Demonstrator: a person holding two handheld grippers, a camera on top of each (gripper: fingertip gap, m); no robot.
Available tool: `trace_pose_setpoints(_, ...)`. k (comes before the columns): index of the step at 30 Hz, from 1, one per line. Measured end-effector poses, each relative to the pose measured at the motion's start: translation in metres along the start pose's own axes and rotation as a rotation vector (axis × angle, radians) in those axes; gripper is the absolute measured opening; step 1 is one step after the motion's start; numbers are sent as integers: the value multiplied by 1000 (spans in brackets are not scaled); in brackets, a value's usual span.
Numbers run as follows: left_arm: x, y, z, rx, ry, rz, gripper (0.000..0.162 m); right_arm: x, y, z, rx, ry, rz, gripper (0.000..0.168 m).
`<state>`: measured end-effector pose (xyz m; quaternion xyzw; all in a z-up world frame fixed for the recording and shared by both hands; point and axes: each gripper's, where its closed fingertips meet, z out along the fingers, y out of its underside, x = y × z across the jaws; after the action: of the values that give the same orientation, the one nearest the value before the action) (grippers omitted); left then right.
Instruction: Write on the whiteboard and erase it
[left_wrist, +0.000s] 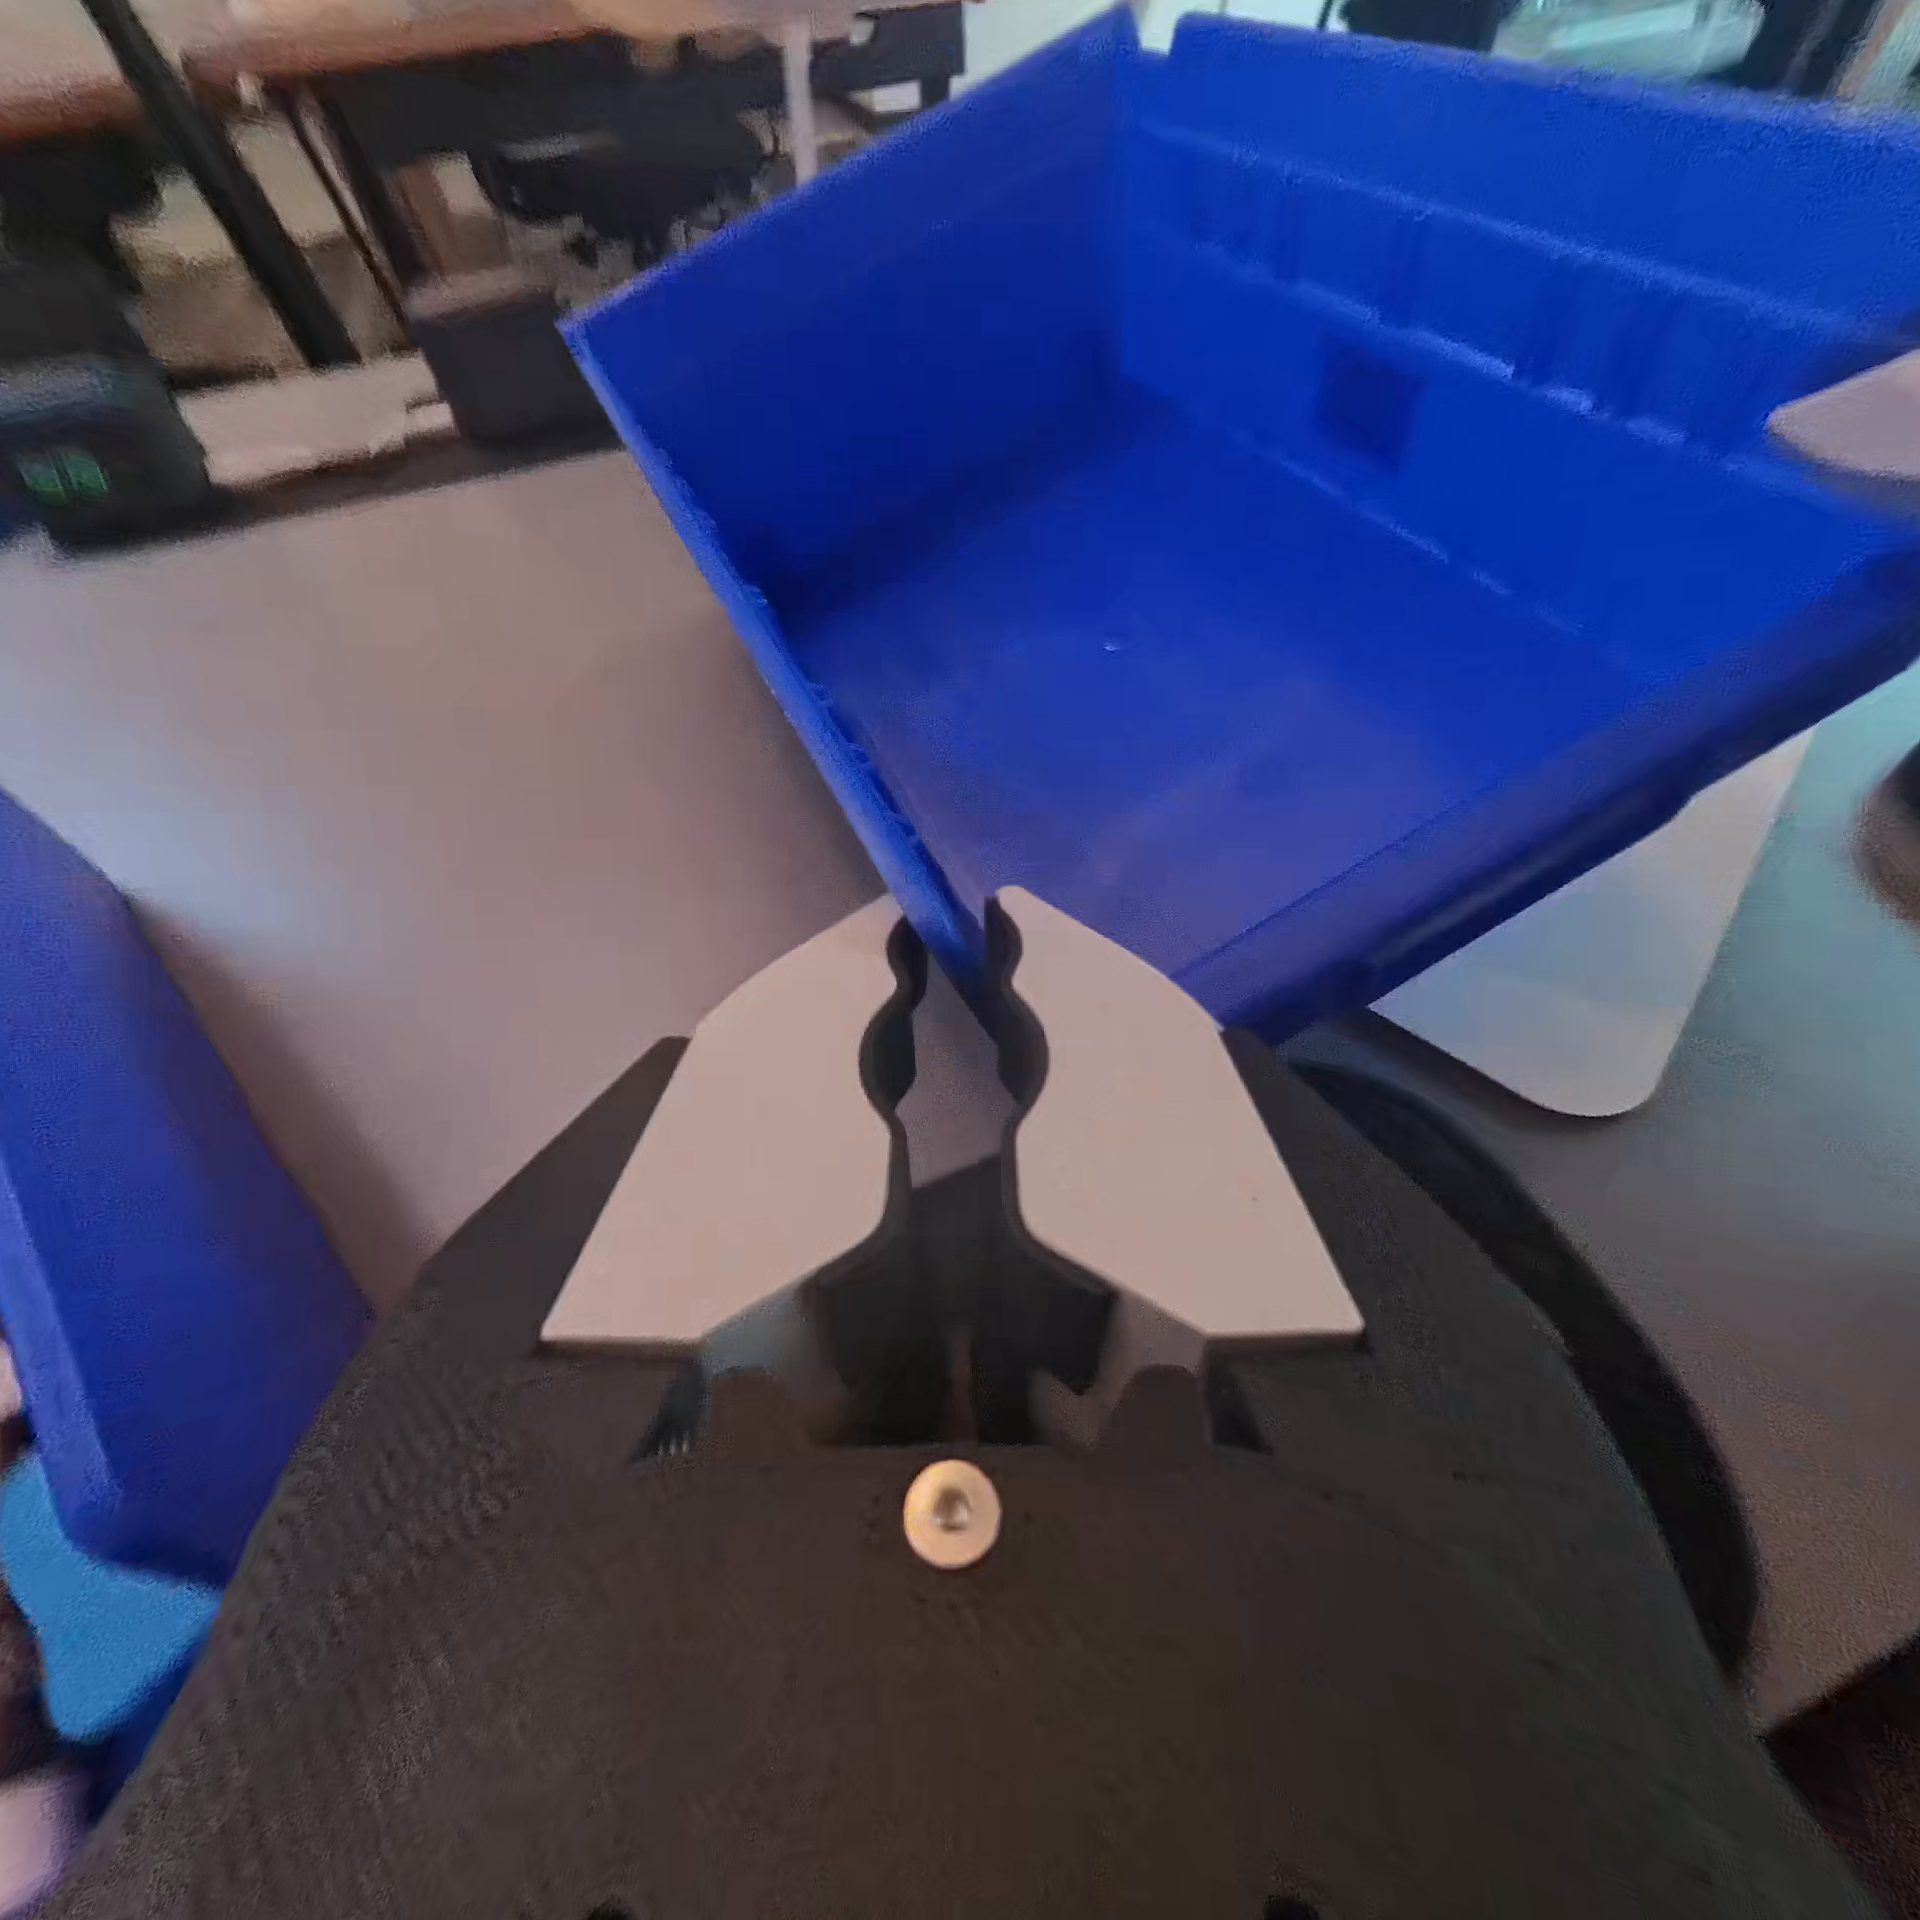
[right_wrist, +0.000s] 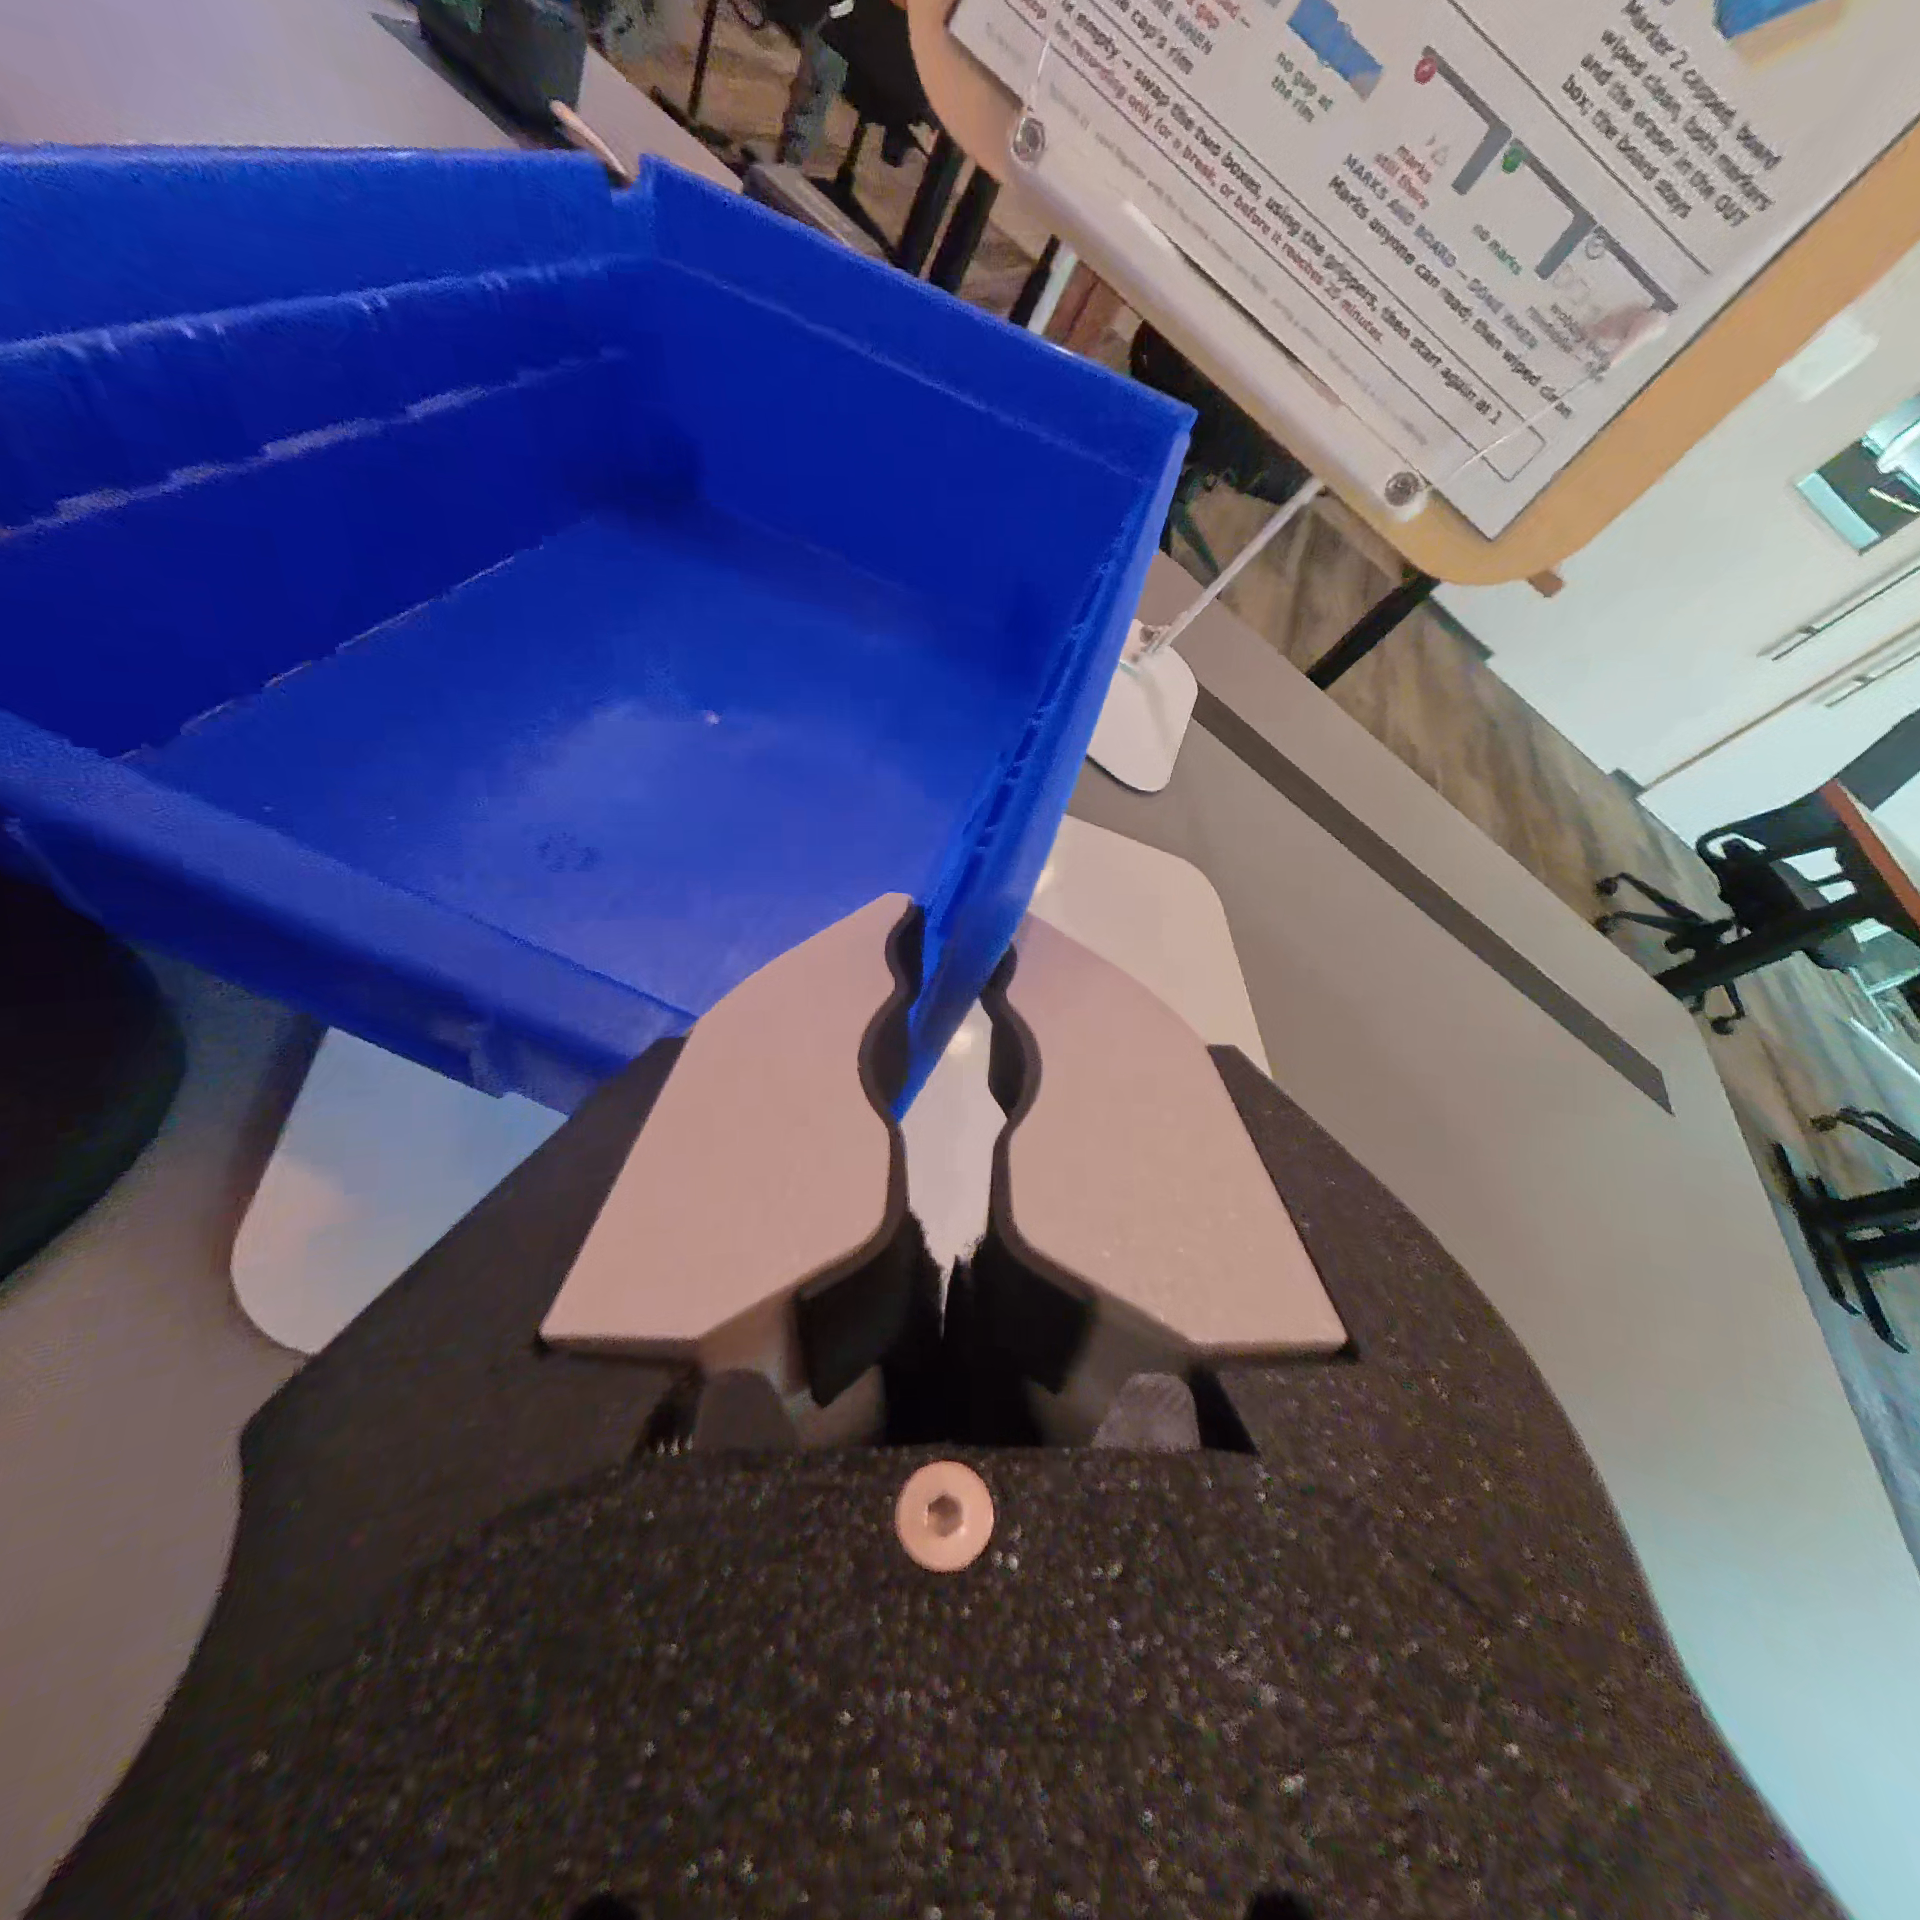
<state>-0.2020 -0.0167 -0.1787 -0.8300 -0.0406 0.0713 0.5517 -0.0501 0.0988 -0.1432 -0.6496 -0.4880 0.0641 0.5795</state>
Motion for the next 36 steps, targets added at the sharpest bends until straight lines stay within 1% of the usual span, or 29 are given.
trace_pose_setpoints(3,20,-24,6,50,-10,158,9,22,19,-13,-6,75,16,9)
trace_pose_setpoints(6,58,-57,16,112,26,273,8,60,41,-32,-19,140,91,9)
trace_pose_setpoints(10,126,-99,52,208,131,358,8,127,83,-60,-63,289,141,10)
trace_pose_setpoints(14,212,-126,96,269,265,481,9,195,138,-93,-108,448,223,10)
trace_pose_setpoints(18,287,-130,137,276,378,540,9,240,194,-118,-165,566,291,10)
trace_pose_setpoints(21,327,-126,157,260,435,549,9,262,225,-130,-176,626,340,9)
trace_pose_setpoints(23,346,-120,164,251,460,561,10,273,242,-137,-204,658,367,9)
trace_pose_setpoints(26,368,-106,171,188,506,558,13,284,264,-141,-250,673,412,8)
trace_pose_setpoints(29,377,-98,170,139,589,559,20,284,278,-141,-265,626,490,8)
trace_pose_setpoints(30,373,-103,166,144,588,550,26,282,278,-139,-240,586,533,15)
trace_pose_setpoints(31,365,-109,159,156,578,546,39,280,277,-139,-216,558,583,32)
trace_pose_setpoints(32,355,-116,149,165,573,549,51,279,275,-141,-196,542,623,55)
trace_pose_setpoints(33,341,-122,135,163,573,557,60,277,271,-144,-176,527,647,73)
trace_pose_setpoints(34,324,-127,118,160,568,561,65,276,265,-147,-151,520,654,85)
trace_pose_setpoints(35,302,-131,99,168,543,553,68,276,257,-152,-120,530,643,90)
trace_pose_setpoints(36,276,-133,80,189,507,537,68,277,245,-157,-81,549,622,91)
